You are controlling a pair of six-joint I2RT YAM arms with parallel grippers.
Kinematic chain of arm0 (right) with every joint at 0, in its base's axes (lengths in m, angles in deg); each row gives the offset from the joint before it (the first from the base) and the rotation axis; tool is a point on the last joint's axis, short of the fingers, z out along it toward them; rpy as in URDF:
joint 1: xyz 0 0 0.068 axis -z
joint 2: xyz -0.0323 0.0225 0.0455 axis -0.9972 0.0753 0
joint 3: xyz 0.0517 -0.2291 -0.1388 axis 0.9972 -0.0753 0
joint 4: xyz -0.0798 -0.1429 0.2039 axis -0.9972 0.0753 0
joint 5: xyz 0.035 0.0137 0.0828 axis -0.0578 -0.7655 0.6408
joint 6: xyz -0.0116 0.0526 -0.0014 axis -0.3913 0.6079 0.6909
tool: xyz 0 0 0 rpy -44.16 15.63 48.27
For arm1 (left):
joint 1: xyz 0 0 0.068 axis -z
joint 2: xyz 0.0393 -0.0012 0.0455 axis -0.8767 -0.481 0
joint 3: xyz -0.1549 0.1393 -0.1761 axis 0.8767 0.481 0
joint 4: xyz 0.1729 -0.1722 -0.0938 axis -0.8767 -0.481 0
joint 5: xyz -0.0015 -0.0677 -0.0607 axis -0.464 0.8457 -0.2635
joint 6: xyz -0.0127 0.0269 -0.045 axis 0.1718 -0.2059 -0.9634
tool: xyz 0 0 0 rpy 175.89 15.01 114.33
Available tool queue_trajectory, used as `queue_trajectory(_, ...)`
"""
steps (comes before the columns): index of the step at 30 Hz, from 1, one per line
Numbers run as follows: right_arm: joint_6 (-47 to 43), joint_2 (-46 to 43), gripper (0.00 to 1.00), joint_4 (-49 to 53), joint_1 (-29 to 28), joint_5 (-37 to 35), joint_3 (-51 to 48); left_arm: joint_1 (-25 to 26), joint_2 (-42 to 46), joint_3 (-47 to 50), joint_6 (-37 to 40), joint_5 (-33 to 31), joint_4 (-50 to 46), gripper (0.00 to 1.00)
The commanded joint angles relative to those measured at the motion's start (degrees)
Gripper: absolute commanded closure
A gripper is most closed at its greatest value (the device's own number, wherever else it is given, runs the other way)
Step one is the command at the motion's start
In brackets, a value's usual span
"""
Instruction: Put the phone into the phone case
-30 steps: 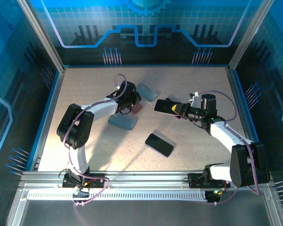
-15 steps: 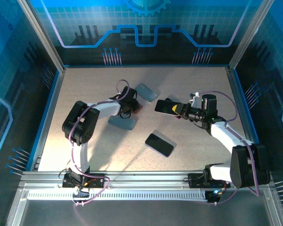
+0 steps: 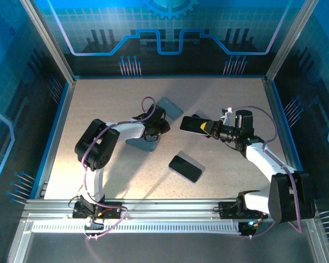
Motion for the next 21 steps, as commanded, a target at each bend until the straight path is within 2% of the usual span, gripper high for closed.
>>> queue_trajectory(1,-1.08,-2.92,1.0,0.92,1.1,1.18,-0.17,2.03,-2.33,2.96,-6.97,6.71,0.04,0.73)
queue_trajectory(11,-2.88,-8.2,1.0,6.6,3.4,0.83,-1.82,4.85,-2.08,8.34,-21.26,10.25,15.4,0.74)
queue_trajectory(21,-3.68,-10.04,1.0,8.43,4.34,0.92,-3.44,4.14,5.74,8.25,-20.47,8.16,14.42,0.71)
